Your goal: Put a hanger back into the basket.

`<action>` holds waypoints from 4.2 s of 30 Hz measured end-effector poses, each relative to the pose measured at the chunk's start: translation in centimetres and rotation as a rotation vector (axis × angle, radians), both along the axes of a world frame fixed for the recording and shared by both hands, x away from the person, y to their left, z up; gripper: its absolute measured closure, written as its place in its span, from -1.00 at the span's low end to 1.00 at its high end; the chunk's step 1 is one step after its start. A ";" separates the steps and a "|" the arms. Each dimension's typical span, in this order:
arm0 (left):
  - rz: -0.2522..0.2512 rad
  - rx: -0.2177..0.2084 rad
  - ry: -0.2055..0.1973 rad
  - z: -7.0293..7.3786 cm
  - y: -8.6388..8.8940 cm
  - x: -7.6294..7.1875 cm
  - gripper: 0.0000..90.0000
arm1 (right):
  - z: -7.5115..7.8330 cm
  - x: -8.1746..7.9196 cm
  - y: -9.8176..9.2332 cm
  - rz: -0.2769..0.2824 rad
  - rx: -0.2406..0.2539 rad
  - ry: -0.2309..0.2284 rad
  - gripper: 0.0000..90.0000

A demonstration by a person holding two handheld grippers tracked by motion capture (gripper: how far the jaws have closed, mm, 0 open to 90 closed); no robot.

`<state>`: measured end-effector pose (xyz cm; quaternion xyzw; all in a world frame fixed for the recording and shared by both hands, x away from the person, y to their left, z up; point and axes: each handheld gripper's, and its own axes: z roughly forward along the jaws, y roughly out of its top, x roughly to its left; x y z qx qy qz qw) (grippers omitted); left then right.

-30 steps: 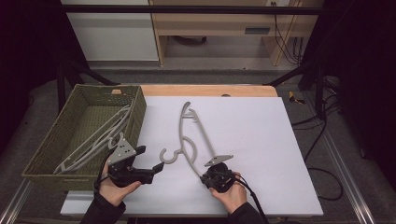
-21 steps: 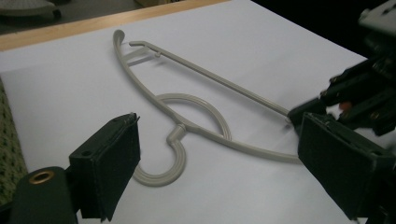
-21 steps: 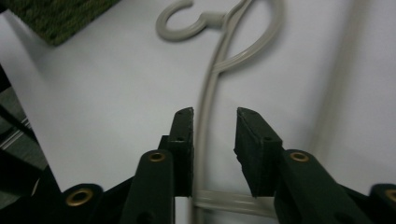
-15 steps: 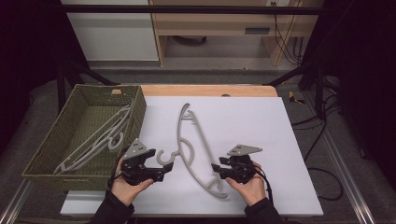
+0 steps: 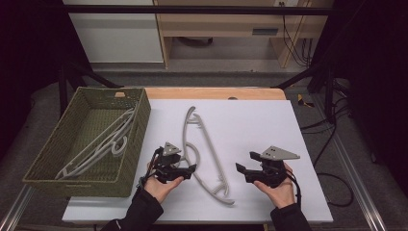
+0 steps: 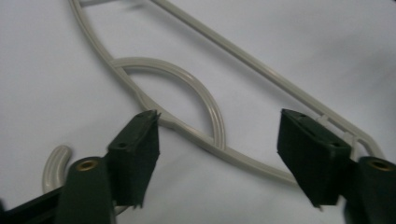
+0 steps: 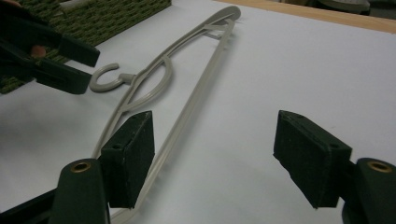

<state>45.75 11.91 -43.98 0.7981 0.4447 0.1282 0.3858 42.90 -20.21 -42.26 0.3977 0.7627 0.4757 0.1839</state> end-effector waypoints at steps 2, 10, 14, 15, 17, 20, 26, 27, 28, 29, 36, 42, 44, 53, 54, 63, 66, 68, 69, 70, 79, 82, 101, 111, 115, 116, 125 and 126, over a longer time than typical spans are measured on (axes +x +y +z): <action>0.010 0.014 0.027 -0.5 -0.2 0.5 -0.06 | 0.0 0.0 -0.3 -0.015 0.007 0.001 -0.40; 0.073 0.065 0.057 -2.1 -0.8 1.8 0.01 | -0.1 0.1 -0.6 -0.030 -0.009 -0.004 -0.44; 0.105 0.049 0.078 -2.8 -0.9 2.2 0.08 | -0.1 0.1 -0.7 -0.035 -0.009 -0.005 -0.44; 0.103 0.044 0.077 -2.9 -0.9 2.3 0.09 | 0.0 0.1 -0.7 -0.036 -0.009 -0.004 -0.44; 0.113 0.043 0.081 -3.0 -1.0 2.5 0.13 | 0.0 0.1 -0.7 -0.034 -0.010 -0.005 -0.44; 0.126 0.047 0.082 -3.0 -1.2 2.6 0.17 | 0.0 0.1 -0.7 -0.036 -0.008 -0.002 -0.44; 0.139 0.059 0.089 -3.0 -1.4 2.7 0.21 | -0.1 0.1 -0.5 -0.034 -0.010 0.005 -0.44; 0.150 0.042 0.094 -3.0 -1.4 2.8 0.22 | -0.1 0.1 -0.6 -0.032 -0.012 0.003 -0.44; 0.130 0.050 0.112 -2.9 -1.1 2.9 0.24 | -0.1 0.1 -0.6 -0.029 -0.008 0.004 -0.44; 0.125 0.033 0.124 -2.8 -0.9 3.1 0.26 | -0.1 0.0 -0.6 -0.029 -0.003 0.005 -0.44; 0.118 0.047 0.133 -2.6 0.2 3.5 0.34 | -0.1 0.0 -0.7 -0.030 0.000 0.009 -0.43; 0.120 0.044 0.146 -2.5 1.3 3.9 0.40 | -0.1 0.0 -0.6 -0.028 0.002 0.009 -0.43; 0.133 0.052 0.159 -2.3 1.1 3.9 0.41 | -0.1 0.0 -0.6 -0.028 0.001 0.009 -0.43; 0.173 0.023 0.128 -2.8 0.2 3.4 0.16 | -0.2 0.1 -0.6 -0.024 -0.006 0.008 -0.43; 0.188 0.023 0.121 -2.8 0.0 3.4 0.17 | -0.2 0.1 -0.6 -0.024 -0.002 0.008 -0.43; 0.199 0.184 0.051 -2.9 -1.5 3.0 0.32 | -0.2 0.0 -0.5 -0.023 -0.005 0.006 -0.44; 0.176 0.162 0.082 -2.6 -1.0 3.4 0.34 | -0.2 0.0 -0.5 -0.022 -0.006 0.007 -0.44; 0.163 0.150 0.098 -2.5 -0.7 3.7 0.36 | -0.1 0.0 -0.5 -0.021 0.001 0.008 -0.44; 0.156 0.143 0.104 -2.5 -0.6 3.8 0.36 | -0.1 0.0 -0.5 -0.023 0.000 0.008 -0.44; 0.154 0.143 0.105 -2.5 -0.5 3.8 0.36 | -0.1 0.0 -0.5 -0.028 0.000 0.008 -0.44; 0.142 0.125 0.107 -2.1 0.6 4.8 0.54 | -0.1 0.0 -0.7 -0.026 0.009 0.009 -0.44; 0.141 0.111 0.106 -2.1 0.8 4.9 0.54 | -0.2 0.1 -0.7 -0.029 0.003 0.010 -0.44; 0.161 0.130 0.077 -2.7 1.0 9.3 0.43 | -0.4 0.2 -0.7 -0.021 -0.001 0.018 -0.45; 0.135 0.127 0.098 -2.1 0.8 9.8 0.68 | -0.3 0.1 -0.7 -0.023 0.002 0.020 -0.45; 0.130 0.171 0.099 -1.7 0.6 9.9 0.76 | -0.5 0.3 -0.7 -0.021 0.001 0.021 -0.44; 0.136 0.171 0.095 -1.8 0.5 9.9 0.76 | -0.5 0.2 -0.6 -0.029 0.002 0.027 -0.44; 0.130 0.137 0.056 -2.8 0.2 10.6 0.63 | -0.4 0.3 -0.7 -0.024 0.006 0.021 -0.44; 0.127 0.133 0.059 -2.8 0.2 10.6 0.63 | -0.4 0.2 -0.8 -0.021 0.004 0.020 -0.44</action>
